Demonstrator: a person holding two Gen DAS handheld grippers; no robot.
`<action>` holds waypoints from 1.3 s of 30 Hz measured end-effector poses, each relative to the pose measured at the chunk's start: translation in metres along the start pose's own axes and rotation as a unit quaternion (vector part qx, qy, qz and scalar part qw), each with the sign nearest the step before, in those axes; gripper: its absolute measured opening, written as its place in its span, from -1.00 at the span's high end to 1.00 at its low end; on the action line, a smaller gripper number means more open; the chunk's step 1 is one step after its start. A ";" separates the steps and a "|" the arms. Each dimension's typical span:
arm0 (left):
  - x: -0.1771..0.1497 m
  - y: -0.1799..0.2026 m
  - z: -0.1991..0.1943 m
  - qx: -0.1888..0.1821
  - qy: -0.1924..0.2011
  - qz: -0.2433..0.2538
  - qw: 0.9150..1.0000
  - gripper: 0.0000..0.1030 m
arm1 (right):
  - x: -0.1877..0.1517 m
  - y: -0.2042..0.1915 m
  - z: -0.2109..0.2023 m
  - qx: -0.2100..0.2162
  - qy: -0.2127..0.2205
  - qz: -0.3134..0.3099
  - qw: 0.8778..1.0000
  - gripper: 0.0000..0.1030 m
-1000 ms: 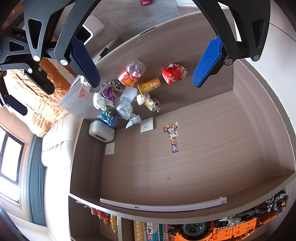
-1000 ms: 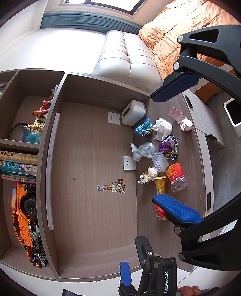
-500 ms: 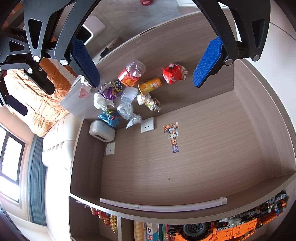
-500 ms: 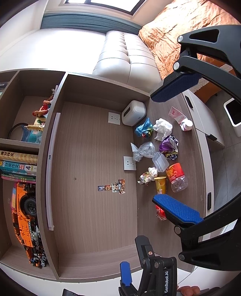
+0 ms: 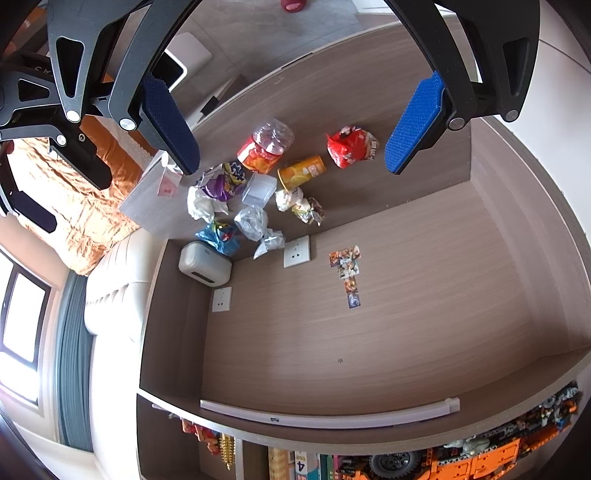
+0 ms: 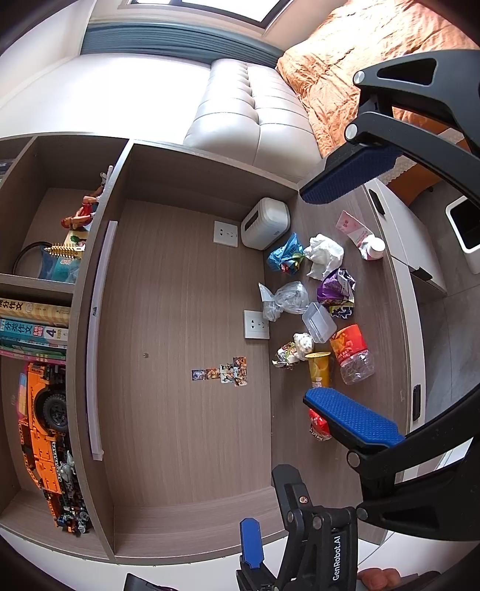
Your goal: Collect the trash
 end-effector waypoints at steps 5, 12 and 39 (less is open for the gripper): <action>-0.005 -0.008 0.011 0.000 -0.001 -0.007 1.000 -0.91 | -0.003 -0.009 0.012 0.002 -0.007 -0.004 1.000 -0.92; -0.016 -0.035 0.033 0.023 -0.004 -0.015 1.000 -0.91 | -0.014 -0.032 0.044 0.014 -0.027 0.001 1.000 -0.92; -0.074 -0.146 0.223 0.028 -0.099 -0.019 0.995 -0.91 | -0.116 -0.124 0.231 -0.017 -0.209 0.059 0.976 -0.92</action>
Point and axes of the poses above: each gripper's, at about its wrist camera, not at the fingertips, and z roughly the way its jaws point, y to its right, x to its top, the point moved 9 cm from there along z, roughly the way its jaws point, and after that the axes turned 10 degrees about -x, right-handed, at the moved point
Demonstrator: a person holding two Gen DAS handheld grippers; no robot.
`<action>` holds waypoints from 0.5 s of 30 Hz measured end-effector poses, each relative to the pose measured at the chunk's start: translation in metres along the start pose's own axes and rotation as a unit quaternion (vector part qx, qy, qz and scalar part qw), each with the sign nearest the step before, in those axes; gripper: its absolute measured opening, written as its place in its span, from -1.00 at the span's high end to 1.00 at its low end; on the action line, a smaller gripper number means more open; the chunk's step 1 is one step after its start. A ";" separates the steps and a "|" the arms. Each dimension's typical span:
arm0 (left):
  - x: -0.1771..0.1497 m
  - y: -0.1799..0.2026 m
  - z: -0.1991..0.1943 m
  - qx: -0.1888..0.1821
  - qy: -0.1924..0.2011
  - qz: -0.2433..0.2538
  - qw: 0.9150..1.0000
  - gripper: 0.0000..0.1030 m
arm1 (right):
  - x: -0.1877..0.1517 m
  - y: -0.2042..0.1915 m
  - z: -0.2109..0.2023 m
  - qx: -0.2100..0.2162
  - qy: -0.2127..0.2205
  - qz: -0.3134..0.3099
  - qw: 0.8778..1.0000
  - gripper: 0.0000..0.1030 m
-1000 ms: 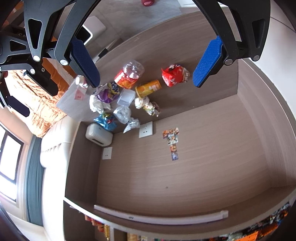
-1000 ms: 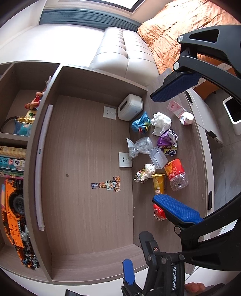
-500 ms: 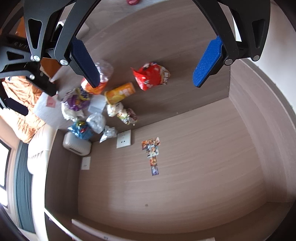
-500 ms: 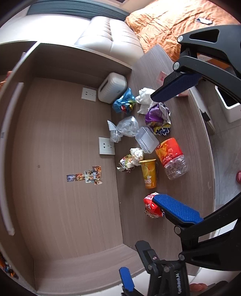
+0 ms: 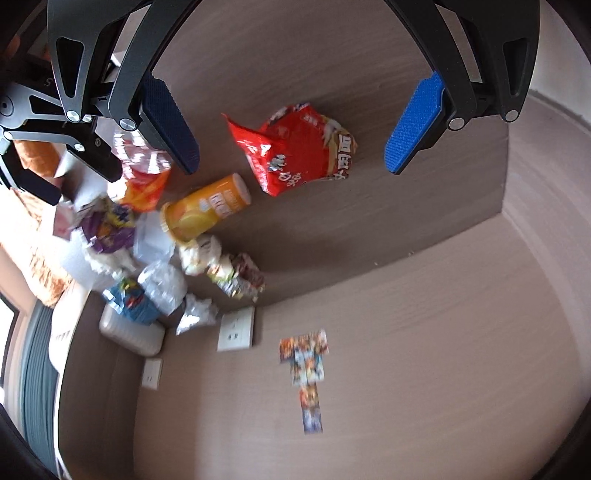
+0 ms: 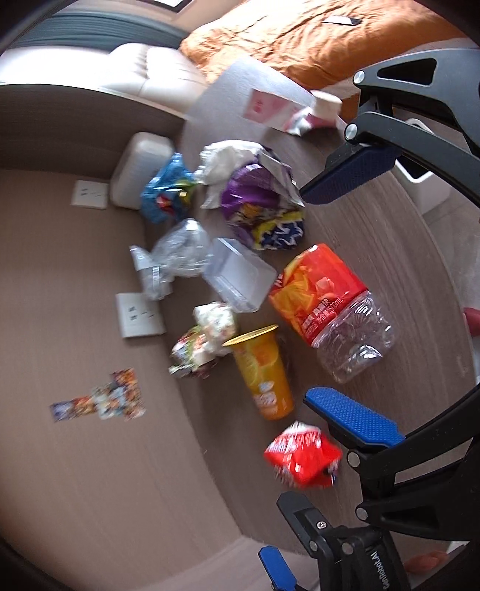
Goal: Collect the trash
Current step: 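Grasp the red snack bag with the left tool while the right tool grasps the clear bottle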
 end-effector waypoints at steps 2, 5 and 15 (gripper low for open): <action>-0.004 -0.002 0.016 0.003 -0.009 0.010 1.000 -0.91 | -0.004 -0.001 0.013 -0.001 -0.014 0.010 1.000 -0.92; -0.009 -0.009 0.037 0.001 -0.022 0.012 1.000 -0.91 | -0.005 -0.002 0.029 -0.008 -0.034 0.019 0.999 -0.92; -0.024 -0.023 0.078 -0.019 -0.058 0.007 0.998 -0.62 | -0.012 -0.016 0.062 -0.008 -0.072 0.022 0.997 -0.92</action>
Point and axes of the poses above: each gripper's, at about its wrist camera, not at the fingertips, and z roughly the way its jaws point, y to its right, x to its top, the point moved 9 cm from there along z, roughly the way its jaws point, and after that the axes turned 10 degrees about -x, right-handed, at the moved point
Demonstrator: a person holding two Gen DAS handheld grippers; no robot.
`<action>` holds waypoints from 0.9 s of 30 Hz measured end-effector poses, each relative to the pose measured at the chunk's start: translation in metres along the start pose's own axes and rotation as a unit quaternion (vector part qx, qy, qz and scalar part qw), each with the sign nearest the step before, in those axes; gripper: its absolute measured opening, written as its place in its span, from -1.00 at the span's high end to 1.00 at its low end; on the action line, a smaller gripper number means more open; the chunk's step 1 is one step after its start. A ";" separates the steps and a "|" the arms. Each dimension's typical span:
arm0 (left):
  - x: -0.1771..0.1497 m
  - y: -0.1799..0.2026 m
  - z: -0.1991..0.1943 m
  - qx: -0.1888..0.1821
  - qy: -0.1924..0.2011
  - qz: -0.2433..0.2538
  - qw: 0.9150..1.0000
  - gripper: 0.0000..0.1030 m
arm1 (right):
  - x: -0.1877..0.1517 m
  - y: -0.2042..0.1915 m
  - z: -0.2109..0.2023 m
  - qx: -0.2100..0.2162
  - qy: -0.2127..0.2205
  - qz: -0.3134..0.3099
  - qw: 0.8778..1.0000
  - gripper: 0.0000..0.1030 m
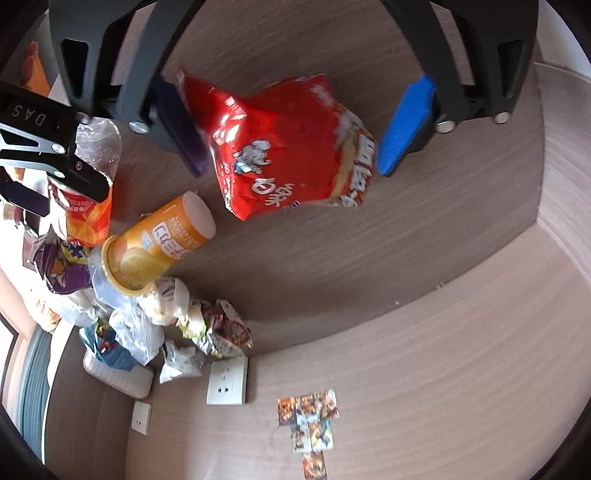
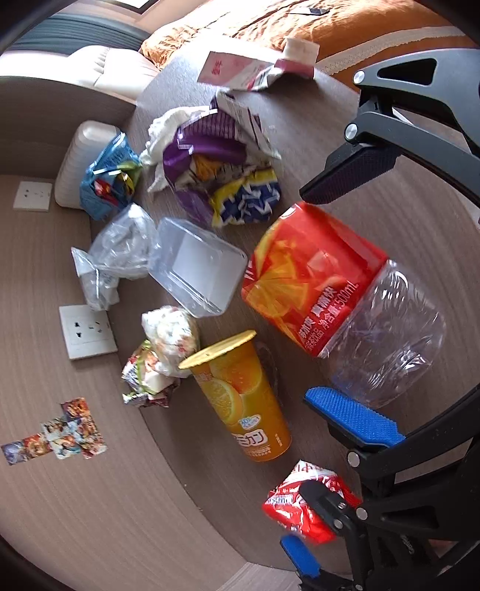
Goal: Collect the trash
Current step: 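Grasp the red snack bag with the left tool while the right tool grasps the clear bottle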
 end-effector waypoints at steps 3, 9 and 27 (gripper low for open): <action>-0.001 -0.002 0.007 0.002 -0.001 0.009 1.000 -0.57 | -0.004 -0.004 0.007 -0.005 -0.006 -0.011 1.000 -0.87; 0.001 0.003 0.009 0.021 0.012 0.051 0.998 -0.32 | -0.006 -0.009 0.008 0.003 0.005 -0.013 1.000 -0.80; 0.015 0.009 -0.024 -0.011 0.058 0.048 0.997 0.06 | -0.002 -0.007 -0.018 0.018 0.046 0.006 0.999 -0.52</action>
Point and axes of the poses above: each gripper's, at about its wrist camera, not at the fingertips, and z roughly the way its jaws point, y to its right, x to its top, the point moved 9 cm from there along z, roughly the way its jaws point, and after that the axes turned 10 degrees about -x, right-handed, at the moved point
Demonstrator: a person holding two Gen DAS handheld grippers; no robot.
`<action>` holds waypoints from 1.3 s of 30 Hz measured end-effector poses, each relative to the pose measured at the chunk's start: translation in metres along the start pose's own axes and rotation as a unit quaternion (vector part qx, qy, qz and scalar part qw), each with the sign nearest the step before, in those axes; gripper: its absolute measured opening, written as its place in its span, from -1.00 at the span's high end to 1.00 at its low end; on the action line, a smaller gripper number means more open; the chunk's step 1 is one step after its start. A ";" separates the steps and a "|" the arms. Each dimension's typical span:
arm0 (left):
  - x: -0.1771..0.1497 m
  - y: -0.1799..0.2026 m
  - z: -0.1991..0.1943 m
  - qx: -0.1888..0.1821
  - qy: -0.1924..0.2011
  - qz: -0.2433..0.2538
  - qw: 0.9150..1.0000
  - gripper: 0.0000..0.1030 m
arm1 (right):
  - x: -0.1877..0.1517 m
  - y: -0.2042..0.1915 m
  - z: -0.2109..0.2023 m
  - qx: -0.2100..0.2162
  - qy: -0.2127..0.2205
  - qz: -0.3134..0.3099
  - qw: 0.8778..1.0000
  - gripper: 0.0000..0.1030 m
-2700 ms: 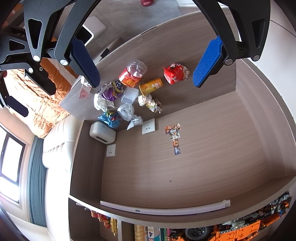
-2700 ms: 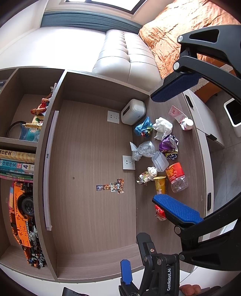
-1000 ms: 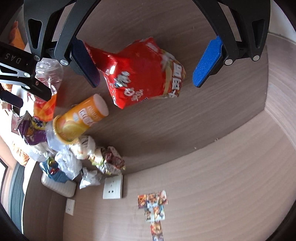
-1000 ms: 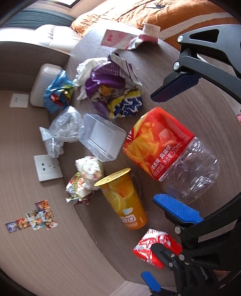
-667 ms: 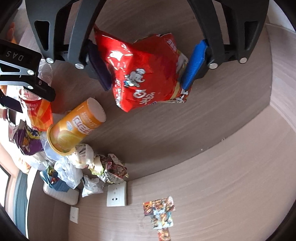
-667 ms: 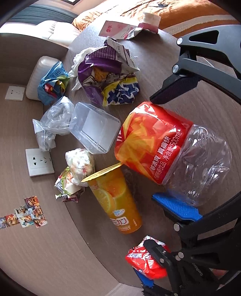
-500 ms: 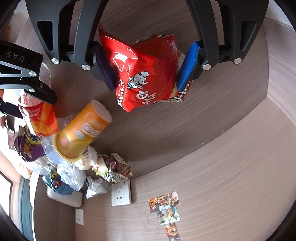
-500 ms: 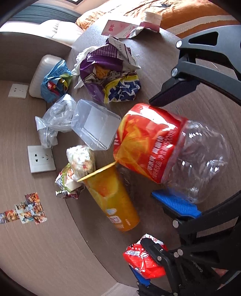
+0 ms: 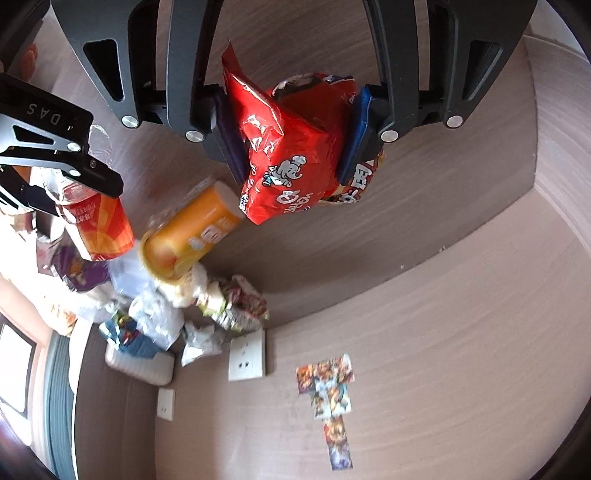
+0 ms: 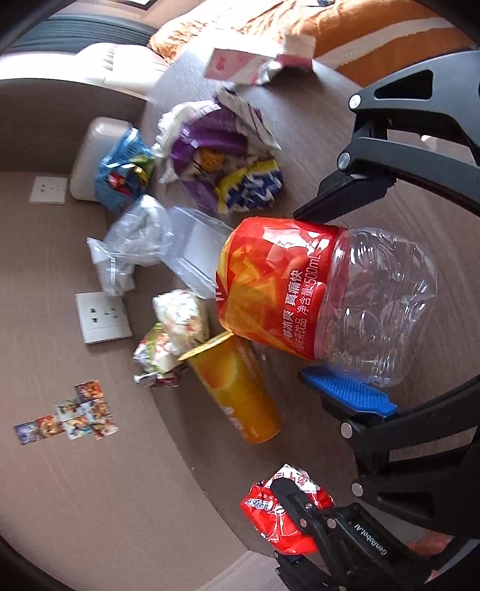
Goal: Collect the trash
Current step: 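Grasp the red snack bag with the left tool while the right tool grasps the clear bottle, then carry the red bag and clear bottle over the white trash bin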
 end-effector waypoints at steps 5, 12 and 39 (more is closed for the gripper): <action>0.017 0.015 -0.028 -0.012 0.017 0.010 1.000 0.06 | 0.014 0.011 -0.033 -0.006 0.031 0.010 0.999 -0.52; 0.050 0.064 -0.063 -0.051 0.051 0.041 0.997 0.06 | 0.032 0.046 -0.091 -0.037 0.079 0.031 0.996 -0.53; 0.029 0.438 -0.007 -0.249 0.011 0.194 0.949 0.06 | -0.064 0.361 -0.106 -0.222 0.039 0.164 0.960 -0.53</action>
Point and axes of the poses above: each gripper's, at about its wrist camera, not at the fingertips, and z roughly the way its jaws point, y to its right, x to its top, the point moved 9 cm from there along z, roughly the way its jaws point, and after that the axes turned 10 degrees about -x, right-handed, at the moved point
